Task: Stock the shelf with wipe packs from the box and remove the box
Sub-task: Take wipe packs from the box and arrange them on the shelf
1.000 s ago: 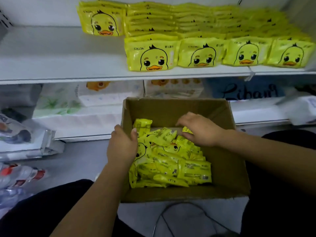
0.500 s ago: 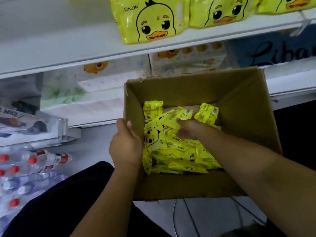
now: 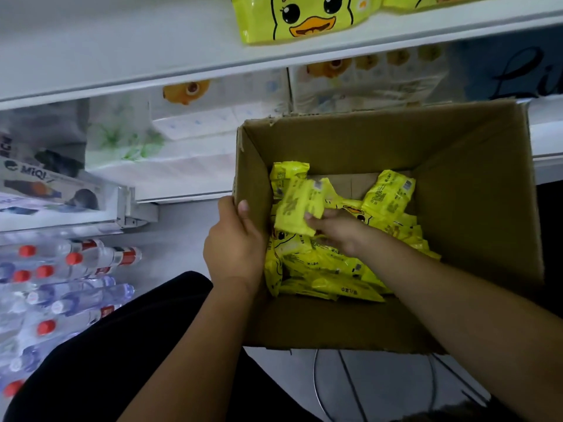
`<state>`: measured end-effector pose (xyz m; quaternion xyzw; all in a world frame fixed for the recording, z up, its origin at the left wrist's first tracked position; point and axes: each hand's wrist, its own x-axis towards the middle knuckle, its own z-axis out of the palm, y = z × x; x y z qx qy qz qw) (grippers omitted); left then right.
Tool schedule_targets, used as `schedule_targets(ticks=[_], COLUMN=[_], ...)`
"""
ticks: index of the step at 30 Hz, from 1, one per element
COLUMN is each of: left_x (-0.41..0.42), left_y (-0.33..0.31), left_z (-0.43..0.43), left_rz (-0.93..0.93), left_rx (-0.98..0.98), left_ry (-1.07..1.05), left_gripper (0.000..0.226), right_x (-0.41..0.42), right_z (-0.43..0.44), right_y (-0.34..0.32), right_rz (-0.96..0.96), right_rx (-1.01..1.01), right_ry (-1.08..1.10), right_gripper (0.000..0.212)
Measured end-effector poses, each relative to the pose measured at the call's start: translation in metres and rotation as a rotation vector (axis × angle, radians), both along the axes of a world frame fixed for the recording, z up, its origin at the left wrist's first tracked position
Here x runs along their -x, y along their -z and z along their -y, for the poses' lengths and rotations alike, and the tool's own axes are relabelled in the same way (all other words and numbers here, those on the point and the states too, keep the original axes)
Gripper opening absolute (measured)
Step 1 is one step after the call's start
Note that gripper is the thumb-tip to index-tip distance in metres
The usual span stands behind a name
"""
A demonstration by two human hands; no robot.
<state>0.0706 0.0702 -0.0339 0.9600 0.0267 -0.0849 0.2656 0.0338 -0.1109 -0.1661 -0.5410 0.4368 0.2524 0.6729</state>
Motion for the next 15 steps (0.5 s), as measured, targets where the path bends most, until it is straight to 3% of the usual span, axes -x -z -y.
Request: schedule_targets(ticks=[2, 4, 7, 10, 15], left_x=[0.001, 0.001, 0.0, 0.0, 0.0], left_y=[0.0, 0.001, 0.002, 0.001, 0.0], left_z=[0.0, -0.001, -0.001, -0.001, -0.001], left_rz=[0.007, 0.009, 0.013, 0.016, 0.031], left_rx=[-0.004, 0.001, -0.005, -0.003, -0.003], left_ry=[-0.003, -0.004, 0.0, 0.005, 0.014], left_gripper=[0.034, 0.035, 0.035, 0.034, 0.032], right_x=[0.005, 0.004, -0.004, -0.008, -0.001], right_z=[-0.019, -0.034, -0.045, -0.042, -0.03], right_y=[0.004, 0.016, 0.013, 0.01, 0.009], right_rz=[-0.017, -0.044, -0.064, -0.134, -0.104], right_rx=[0.066, 0.251, 0.496, 0.491, 0.27], right_ry=[-0.132, -0.273, -0.491, -0.522, -0.393], right_gripper=[0.024, 0.041, 0.046, 0.053, 0.049])
